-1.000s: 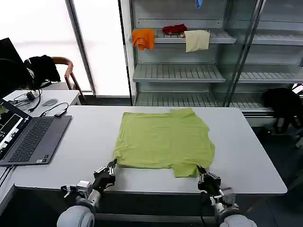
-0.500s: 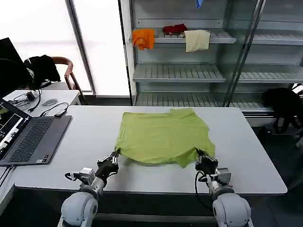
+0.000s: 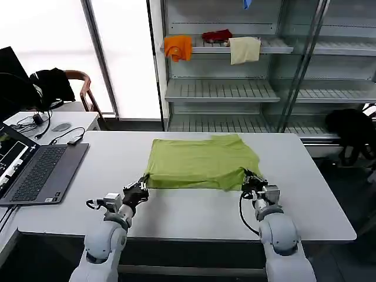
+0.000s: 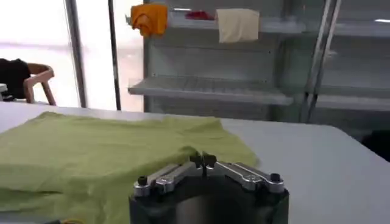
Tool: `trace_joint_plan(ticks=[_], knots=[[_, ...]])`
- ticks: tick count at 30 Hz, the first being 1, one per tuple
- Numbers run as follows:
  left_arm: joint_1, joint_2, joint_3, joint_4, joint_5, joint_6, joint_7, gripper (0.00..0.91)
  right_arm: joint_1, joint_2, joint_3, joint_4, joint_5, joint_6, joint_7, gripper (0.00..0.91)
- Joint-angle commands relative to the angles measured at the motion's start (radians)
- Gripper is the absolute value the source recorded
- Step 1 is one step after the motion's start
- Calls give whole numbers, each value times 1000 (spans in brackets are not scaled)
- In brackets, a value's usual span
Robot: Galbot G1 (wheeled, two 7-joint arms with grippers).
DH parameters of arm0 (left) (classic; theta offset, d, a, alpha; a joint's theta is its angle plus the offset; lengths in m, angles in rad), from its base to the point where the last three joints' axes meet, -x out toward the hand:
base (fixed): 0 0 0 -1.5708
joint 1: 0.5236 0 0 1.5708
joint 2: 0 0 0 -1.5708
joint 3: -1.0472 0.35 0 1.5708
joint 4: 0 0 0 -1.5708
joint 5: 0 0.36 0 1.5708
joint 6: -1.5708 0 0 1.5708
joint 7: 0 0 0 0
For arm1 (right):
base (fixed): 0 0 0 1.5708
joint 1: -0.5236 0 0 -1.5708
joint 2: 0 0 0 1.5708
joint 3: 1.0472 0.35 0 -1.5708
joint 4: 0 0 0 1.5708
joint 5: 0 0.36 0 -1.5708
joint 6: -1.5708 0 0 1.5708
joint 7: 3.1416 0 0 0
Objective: Fold and organize the clothes.
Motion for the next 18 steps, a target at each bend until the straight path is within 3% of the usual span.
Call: trace_joint_plan(ticks=[1, 3, 4, 5, 6, 7, 18], knots=[[-68, -5, 4, 89, 9, 3, -5, 0, 75, 9, -2, -85, -11, -3, 4, 0], [-74, -6, 7, 102, 13, 2, -2, 0, 85, 13, -4, -99, -19, -4, 3, 0], [-78, -6, 9, 111, 16, 2, 0, 10, 94, 15, -6, -107, -23, -9, 4, 101], [-80, -6, 10, 115, 17, 2, 0, 81, 98, 16, -7, -112, -26, -9, 1, 635], [-86, -7, 11, 125, 20, 2, 1, 806, 104, 19, -7, -120, -26, -3, 0, 907], [-89, -7, 13, 129, 27, 2, 1, 907, 110, 21, -7, -129, -25, 2, 2, 907], [-117, -7, 27, 131, 57, -13, 9, 907, 230, 47, -18, -245, -39, 9, 31, 907]])
